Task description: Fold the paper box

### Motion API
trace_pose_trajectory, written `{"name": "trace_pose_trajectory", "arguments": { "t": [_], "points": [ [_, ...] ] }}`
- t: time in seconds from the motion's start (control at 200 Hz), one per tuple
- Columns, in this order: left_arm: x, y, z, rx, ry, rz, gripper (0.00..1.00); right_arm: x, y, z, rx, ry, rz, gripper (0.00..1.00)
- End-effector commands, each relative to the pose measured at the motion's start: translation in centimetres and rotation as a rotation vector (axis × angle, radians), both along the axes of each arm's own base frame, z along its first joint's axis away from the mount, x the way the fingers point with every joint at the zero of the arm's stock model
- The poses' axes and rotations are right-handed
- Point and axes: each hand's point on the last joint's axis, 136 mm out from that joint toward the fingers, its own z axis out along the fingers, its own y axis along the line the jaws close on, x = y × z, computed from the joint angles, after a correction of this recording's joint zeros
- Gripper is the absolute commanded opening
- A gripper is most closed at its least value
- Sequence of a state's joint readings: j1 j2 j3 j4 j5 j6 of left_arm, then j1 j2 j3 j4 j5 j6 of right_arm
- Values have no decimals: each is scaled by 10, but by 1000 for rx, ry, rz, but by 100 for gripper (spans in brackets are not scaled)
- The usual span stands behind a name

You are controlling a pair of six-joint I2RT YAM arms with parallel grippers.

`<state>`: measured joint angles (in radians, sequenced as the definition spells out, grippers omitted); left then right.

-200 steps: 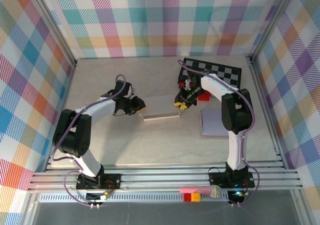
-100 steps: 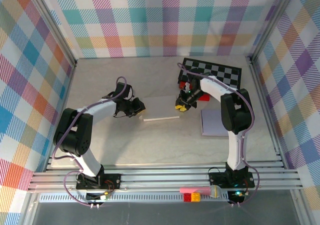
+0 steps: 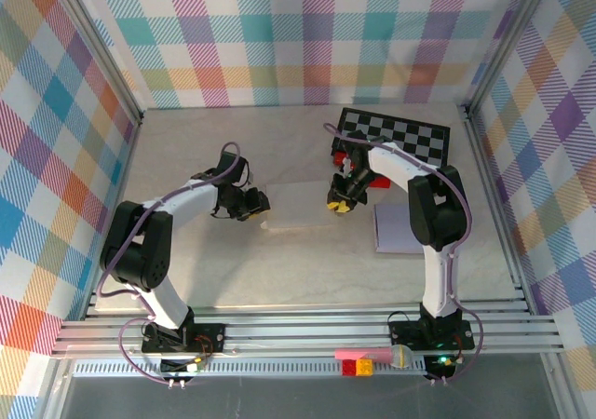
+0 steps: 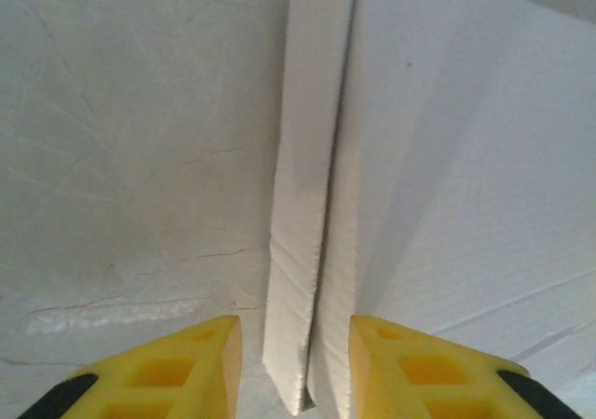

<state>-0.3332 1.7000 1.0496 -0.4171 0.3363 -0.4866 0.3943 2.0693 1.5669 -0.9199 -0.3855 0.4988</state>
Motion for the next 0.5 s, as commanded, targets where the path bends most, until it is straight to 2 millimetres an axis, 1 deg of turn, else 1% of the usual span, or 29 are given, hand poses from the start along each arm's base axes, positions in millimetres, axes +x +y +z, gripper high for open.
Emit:
{"name": "trace_pose_trajectory", "arguments": {
  "t": [0.0,0.165,0.335,0.415,0.495],
  "points": [
    [-6,0,-8,47,37,-43,36,-2,-2,14,-26,-27,33,23],
    [-3,-10,-10,24,21,-57,36,-1,-2,21,-26,-38,48,26],
    [-1,-15,-7,28,4,-63,35,1,-4,37,-33,-72,58,28],
    [-1,-15,-7,31,6,-63,35,0,-9,40,-63,-76,71,31],
    [-1,-16,-8,30,8,-67,35,-1,-15,38,-96,-77,95,36]
  ]
}}
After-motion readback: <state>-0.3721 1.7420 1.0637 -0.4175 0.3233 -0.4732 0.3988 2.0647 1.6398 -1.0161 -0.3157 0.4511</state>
